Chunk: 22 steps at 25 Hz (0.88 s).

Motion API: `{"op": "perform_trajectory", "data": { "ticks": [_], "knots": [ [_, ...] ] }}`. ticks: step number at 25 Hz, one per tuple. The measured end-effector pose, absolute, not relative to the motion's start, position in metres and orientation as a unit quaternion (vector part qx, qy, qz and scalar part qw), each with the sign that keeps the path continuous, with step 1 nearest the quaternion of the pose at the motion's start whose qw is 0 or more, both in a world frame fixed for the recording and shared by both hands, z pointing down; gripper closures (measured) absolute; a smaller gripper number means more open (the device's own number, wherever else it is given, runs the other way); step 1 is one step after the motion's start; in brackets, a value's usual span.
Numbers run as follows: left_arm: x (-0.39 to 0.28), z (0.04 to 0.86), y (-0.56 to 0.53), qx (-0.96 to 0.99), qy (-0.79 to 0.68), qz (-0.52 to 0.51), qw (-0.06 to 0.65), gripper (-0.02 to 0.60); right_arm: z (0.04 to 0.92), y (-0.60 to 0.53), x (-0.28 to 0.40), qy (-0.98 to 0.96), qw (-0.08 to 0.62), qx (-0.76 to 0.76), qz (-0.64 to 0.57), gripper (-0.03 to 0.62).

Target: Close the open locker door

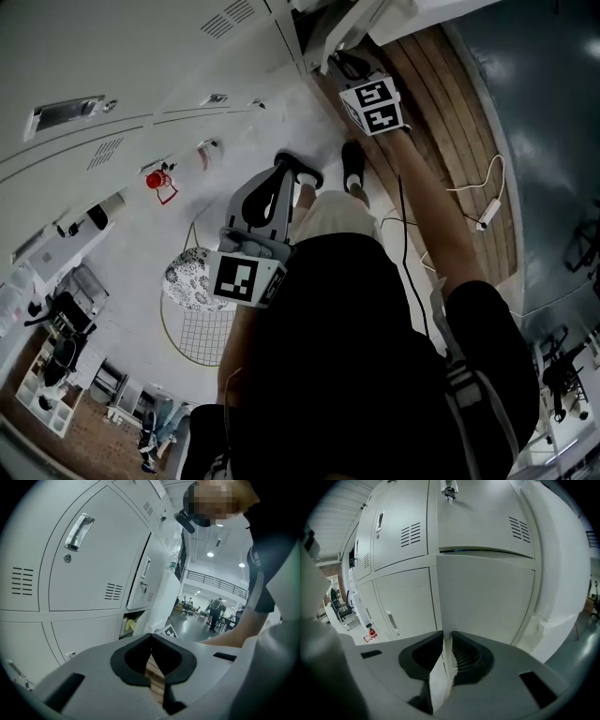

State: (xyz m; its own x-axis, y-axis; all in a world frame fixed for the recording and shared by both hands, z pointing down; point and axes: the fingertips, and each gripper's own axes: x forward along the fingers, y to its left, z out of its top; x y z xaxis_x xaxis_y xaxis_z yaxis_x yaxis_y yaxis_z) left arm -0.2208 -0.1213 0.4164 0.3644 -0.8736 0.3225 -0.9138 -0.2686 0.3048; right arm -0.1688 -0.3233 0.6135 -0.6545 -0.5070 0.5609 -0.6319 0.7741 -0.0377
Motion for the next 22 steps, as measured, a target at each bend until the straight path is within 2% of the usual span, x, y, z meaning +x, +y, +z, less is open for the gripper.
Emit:
{"op": "perform_trajectory", "data": {
  "ticks": [22],
  "knots": [
    [-0.264,0.426,-0.123,0.804,-0.546,0.050,0.229,0.565,0.615,-0.358,-0.224,-0.895,0.263,0.340,0.115,0.533]
  ]
}}
